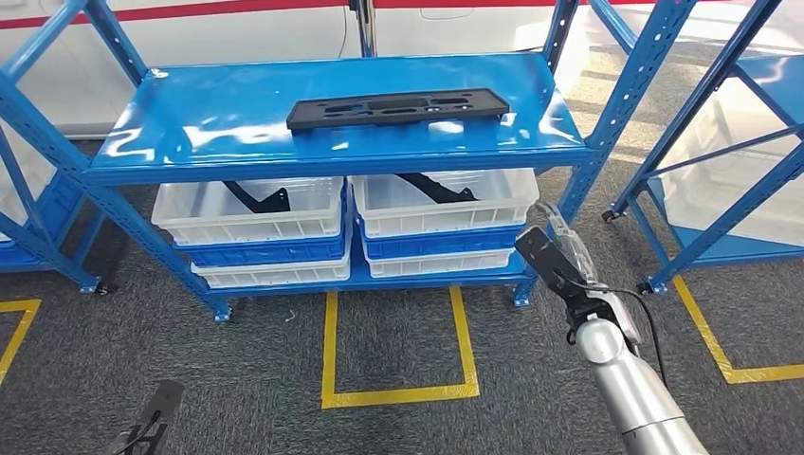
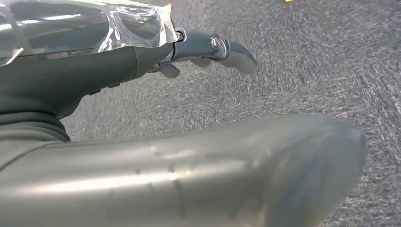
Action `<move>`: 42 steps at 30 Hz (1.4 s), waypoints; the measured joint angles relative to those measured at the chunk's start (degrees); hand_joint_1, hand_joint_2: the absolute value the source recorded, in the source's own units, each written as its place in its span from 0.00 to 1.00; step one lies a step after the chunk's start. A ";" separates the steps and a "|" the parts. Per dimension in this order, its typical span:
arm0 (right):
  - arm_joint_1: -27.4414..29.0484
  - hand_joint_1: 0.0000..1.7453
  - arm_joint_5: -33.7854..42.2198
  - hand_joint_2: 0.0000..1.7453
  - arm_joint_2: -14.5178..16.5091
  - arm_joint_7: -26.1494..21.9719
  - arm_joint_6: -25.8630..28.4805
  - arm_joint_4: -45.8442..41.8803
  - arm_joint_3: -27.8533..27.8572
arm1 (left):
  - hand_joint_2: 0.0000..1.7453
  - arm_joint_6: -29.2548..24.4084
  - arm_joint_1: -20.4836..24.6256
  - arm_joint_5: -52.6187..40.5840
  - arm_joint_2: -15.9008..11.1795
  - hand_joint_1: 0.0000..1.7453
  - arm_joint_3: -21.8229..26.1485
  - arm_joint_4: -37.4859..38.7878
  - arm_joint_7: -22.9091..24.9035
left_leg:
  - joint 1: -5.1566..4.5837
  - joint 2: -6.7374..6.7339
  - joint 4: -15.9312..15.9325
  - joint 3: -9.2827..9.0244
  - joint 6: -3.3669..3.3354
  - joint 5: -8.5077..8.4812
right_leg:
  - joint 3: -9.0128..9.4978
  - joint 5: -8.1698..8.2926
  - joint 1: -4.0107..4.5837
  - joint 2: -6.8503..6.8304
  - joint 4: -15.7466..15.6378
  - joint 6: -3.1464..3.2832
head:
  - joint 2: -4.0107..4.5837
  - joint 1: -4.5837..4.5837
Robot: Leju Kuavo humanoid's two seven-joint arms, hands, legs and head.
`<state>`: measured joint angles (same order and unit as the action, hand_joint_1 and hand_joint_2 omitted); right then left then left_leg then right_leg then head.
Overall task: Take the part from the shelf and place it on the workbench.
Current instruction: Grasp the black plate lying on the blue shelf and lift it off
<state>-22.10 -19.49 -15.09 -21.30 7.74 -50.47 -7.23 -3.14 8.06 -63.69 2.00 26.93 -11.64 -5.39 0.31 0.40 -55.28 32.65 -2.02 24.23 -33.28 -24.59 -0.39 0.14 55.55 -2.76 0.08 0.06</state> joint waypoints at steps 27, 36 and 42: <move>-1.89 0.00 -26.49 0.00 1.62 13.75 1.86 -30.49 -8.77 | 0.00 2.95 2.13 -0.67 0.22 0.00 -0.31 0.37 2.53 | 0.17 0.78 0.08 -0.91 -0.74 0.35 | -1.55 -0.12 -0.10 -0.21 3.18 0.02 | 0.01 0.28; -2.53 0.00 -29.97 0.00 1.04 14.49 2.82 -30.42 -9.27 | 0.00 3.09 2.62 -0.23 0.03 0.00 -0.33 0.38 2.75 | 0.43 0.41 -13.09 6.02 1.79 6.50 | 0.61 0.12 -0.39 -0.17 -1.02 1.79 | 0.01 0.68; -2.45 0.00 -32.95 0.00 0.39 15.80 2.67 -30.38 -9.34 | 0.00 3.17 2.52 -0.29 -0.16 0.00 -0.36 0.39 2.79 | 0.67 -0.19 -4.17 4.06 2.04 -1.31 | 2.41 -1.50 -0.51 -0.01 -0.98 0.82 | 0.01 0.74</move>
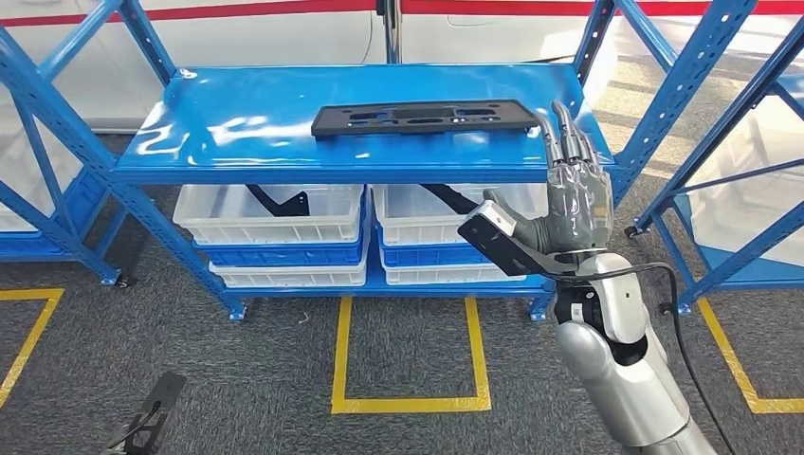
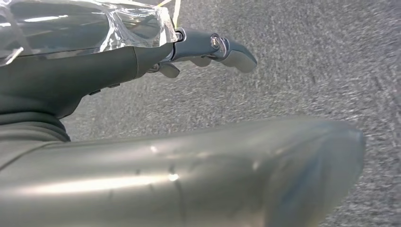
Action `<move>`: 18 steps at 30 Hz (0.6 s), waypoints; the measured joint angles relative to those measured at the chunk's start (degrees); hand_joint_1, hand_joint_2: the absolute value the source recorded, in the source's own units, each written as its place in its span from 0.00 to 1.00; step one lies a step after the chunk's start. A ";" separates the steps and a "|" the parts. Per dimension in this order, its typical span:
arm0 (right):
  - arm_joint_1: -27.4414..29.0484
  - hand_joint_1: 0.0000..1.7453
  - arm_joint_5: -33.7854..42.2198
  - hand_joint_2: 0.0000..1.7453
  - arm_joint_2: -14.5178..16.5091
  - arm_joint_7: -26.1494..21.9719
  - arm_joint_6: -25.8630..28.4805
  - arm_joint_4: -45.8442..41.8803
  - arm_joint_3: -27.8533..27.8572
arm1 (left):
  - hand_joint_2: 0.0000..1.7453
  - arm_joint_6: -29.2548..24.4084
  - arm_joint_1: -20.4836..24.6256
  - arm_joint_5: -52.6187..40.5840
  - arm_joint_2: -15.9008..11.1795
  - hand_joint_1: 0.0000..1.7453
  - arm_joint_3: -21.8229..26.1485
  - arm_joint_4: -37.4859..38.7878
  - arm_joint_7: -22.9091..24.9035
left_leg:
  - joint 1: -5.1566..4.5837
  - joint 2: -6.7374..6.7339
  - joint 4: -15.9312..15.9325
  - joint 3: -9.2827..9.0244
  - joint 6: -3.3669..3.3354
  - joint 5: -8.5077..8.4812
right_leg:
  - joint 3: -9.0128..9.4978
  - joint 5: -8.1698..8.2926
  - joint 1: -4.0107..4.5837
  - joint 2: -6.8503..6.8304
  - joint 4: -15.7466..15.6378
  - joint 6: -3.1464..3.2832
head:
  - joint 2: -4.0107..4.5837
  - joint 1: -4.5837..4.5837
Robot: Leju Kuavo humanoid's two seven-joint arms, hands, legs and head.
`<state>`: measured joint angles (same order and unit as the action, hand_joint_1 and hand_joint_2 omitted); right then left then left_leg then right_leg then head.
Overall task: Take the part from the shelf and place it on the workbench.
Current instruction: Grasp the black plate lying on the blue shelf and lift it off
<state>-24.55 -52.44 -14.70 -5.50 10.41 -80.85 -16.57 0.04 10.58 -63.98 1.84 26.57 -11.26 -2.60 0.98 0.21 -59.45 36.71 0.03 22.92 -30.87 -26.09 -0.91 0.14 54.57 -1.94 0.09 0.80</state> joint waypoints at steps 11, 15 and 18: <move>0.26 0.00 -1.54 0.00 -1.54 0.68 -0.23 0.51 -0.16 | 0.00 0.26 -0.32 -0.04 0.02 0.00 0.01 0.10 -0.02 | -0.69 0.48 4.30 -4.24 -3.66 1.51 | -10.14 -6.91 0.28 -0.05 18.20 -1.80 | 0.00 -0.30; 0.38 0.00 -1.55 0.00 -1.81 0.68 -0.30 0.61 -0.20 | 0.00 0.27 -0.46 -0.01 0.05 0.00 0.01 0.11 -0.09 | -1.26 0.83 4.43 -6.86 -3.59 3.40 | -6.99 2.13 1.04 0.00 6.36 0.11 | 0.00 -0.30; 0.31 0.00 -1.55 0.00 -1.99 0.68 -0.63 0.62 -0.27 | 0.00 0.29 -0.38 0.05 0.13 0.00 0.01 0.14 -0.10 | -1.25 0.95 4.70 -7.80 -2.95 4.16 | -4.69 3.04 1.58 0.01 0.81 0.82 | -0.01 -0.31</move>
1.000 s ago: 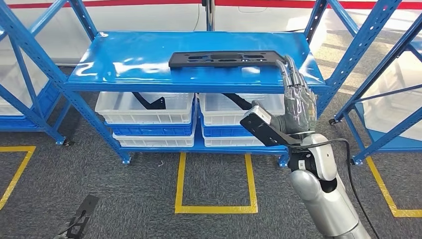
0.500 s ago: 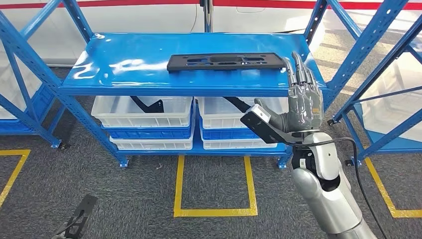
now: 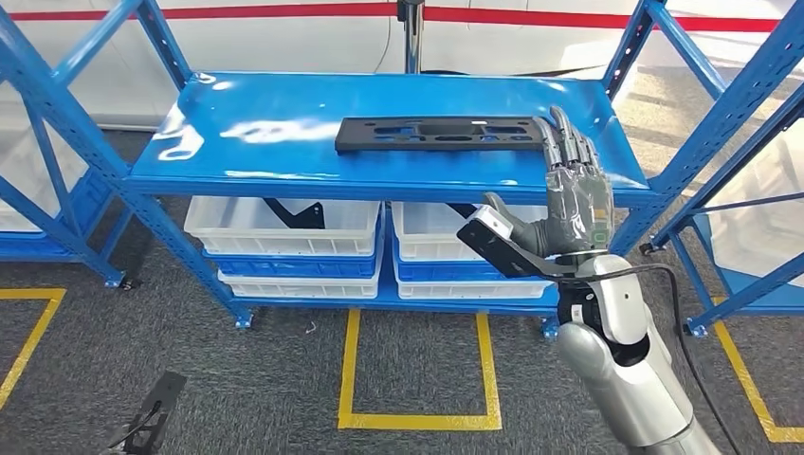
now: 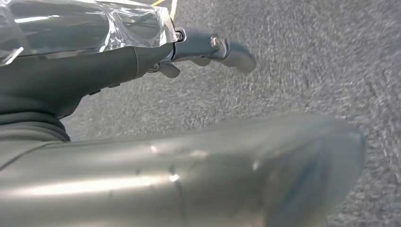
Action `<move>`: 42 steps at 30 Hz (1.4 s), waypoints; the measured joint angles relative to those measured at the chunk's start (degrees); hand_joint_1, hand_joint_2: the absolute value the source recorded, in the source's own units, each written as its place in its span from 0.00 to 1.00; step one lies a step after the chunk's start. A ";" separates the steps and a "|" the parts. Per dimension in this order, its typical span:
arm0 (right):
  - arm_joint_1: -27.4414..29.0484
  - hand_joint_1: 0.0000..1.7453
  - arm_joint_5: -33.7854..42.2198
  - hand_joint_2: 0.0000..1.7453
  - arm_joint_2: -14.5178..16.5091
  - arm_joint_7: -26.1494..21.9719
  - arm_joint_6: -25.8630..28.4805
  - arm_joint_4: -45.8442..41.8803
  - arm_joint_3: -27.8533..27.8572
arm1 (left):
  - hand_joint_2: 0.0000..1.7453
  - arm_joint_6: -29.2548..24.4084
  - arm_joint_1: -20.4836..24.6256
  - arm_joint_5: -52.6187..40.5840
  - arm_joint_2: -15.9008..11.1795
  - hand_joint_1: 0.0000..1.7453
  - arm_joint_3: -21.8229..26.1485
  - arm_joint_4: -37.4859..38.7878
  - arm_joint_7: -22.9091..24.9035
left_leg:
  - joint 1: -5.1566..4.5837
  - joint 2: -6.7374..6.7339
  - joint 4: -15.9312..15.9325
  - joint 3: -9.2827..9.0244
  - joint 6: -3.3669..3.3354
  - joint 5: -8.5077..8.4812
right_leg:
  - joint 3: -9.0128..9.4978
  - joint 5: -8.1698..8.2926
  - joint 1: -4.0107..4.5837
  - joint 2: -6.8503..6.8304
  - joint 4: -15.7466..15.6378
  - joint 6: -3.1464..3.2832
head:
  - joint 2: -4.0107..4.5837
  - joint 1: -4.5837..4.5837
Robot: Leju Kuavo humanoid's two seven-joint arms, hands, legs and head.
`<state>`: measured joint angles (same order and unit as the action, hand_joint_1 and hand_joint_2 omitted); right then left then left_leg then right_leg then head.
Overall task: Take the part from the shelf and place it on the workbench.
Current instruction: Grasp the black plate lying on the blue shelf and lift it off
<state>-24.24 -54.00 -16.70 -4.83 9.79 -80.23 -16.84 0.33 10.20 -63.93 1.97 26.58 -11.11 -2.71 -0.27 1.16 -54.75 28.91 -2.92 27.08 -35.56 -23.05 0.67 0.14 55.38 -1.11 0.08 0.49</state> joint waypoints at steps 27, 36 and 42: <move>-0.23 0.00 -0.01 0.00 0.04 0.06 -0.43 0.13 -0.37 | 0.00 -0.19 -0.50 0.15 0.27 0.00 -0.03 0.22 0.24 | 0.76 0.16 0.14 -0.34 -0.58 -0.29 | -2.02 -3.84 -1.01 0.20 6.85 -1.38 | 0.01 0.07; -0.82 0.00 0.05 0.00 0.05 0.01 -0.83 -0.18 -0.51 | 0.00 -0.20 -0.04 0.15 0.39 0.00 -0.11 0.30 0.37 | 0.70 -0.19 -9.31 2.69 1.93 3.37 | 2.45 -0.45 -1.07 0.13 -1.15 1.06 | 0.01 0.32; -0.55 0.00 0.64 1.00 0.31 -0.04 -1.22 -0.19 -0.54 | 0.00 -0.31 -0.26 0.15 0.32 0.00 -0.09 0.30 0.28 | 1.19 -0.42 -9.19 9.56 3.09 0.11 | 6.04 -3.52 -1.24 0.50 -1.12 0.64 | 0.01 0.51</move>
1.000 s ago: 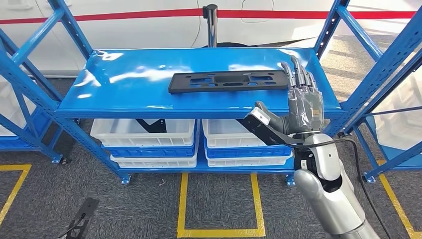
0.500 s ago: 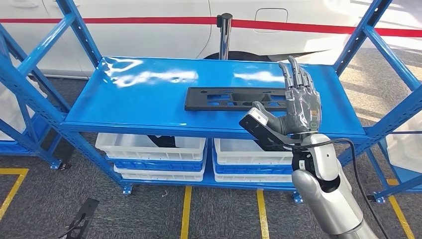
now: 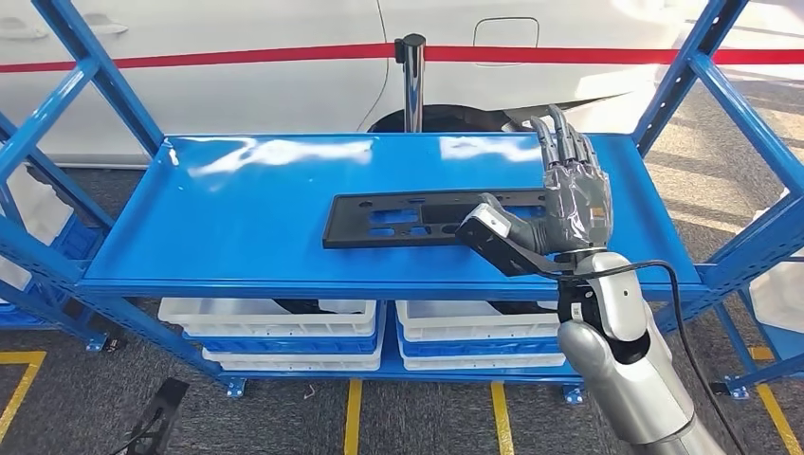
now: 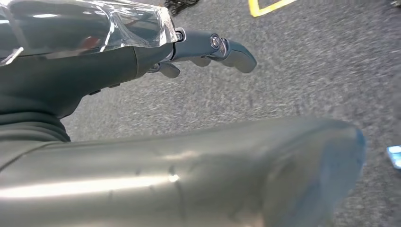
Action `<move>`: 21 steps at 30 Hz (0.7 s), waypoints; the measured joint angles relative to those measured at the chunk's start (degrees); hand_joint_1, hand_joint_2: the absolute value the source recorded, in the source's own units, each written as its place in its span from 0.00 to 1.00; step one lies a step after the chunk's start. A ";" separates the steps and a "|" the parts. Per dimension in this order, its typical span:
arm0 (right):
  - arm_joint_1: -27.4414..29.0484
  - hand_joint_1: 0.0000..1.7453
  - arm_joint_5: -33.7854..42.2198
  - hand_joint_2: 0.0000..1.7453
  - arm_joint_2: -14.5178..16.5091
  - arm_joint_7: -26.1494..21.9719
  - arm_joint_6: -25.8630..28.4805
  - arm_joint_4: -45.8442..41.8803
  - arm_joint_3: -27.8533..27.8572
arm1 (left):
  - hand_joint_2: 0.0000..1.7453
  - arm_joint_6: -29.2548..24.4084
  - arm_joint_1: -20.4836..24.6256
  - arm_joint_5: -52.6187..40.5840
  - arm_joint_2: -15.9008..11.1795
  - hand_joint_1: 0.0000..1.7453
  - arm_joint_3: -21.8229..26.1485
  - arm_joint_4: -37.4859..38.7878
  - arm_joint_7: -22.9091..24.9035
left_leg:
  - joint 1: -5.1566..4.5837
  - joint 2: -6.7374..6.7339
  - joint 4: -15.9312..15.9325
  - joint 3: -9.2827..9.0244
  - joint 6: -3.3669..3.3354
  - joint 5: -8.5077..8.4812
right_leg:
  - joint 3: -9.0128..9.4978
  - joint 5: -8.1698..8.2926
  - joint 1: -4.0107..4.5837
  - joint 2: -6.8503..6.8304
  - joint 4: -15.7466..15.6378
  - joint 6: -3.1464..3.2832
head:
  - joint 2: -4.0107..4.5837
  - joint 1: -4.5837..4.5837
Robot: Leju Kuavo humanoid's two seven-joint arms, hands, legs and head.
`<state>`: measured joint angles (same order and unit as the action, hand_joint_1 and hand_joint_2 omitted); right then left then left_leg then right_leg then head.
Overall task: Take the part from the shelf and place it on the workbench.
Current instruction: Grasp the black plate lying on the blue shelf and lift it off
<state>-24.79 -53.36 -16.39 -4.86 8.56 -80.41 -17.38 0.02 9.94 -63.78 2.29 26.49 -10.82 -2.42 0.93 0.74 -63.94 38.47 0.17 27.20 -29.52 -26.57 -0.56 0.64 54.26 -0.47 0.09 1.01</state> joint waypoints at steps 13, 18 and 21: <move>3.15 0.00 2.36 1.00 1.07 -1.51 -2.56 0.05 -1.53 | 0.00 0.11 0.01 -0.09 -0.04 0.00 -0.04 0.04 -1.05 | -0.20 0.02 9.01 -3.74 -3.44 -5.21 | -9.84 -7.83 -0.06 -0.17 18.33 -2.85 | 0.00 -0.32; 4.26 0.00 3.04 1.00 1.32 -1.63 -3.75 0.17 -2.72 | 0.00 0.16 0.06 -0.09 -0.04 0.00 -0.04 0.04 -1.09 | -0.43 0.43 8.95 -5.14 -2.43 -3.98 | -5.32 2.21 0.09 -0.12 2.82 -1.84 | 0.00 -0.32; 5.51 0.00 4.06 1.00 1.63 -1.20 -4.55 0.02 -3.55 | 0.00 0.11 -0.05 -0.03 -0.07 0.00 -0.05 0.04 -1.10 | -0.50 0.53 9.08 -5.21 -1.61 -3.65 | -4.81 2.47 0.31 -0.06 1.16 -1.07 | 0.00 -0.26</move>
<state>-19.28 -49.30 -14.76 -6.07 4.02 -80.39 -20.93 0.13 9.89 -63.81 2.22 26.44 -10.78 -3.52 0.43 1.26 -54.86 33.26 -1.44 23.55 -34.33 -24.10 -0.25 0.58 55.41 -1.54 0.09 0.74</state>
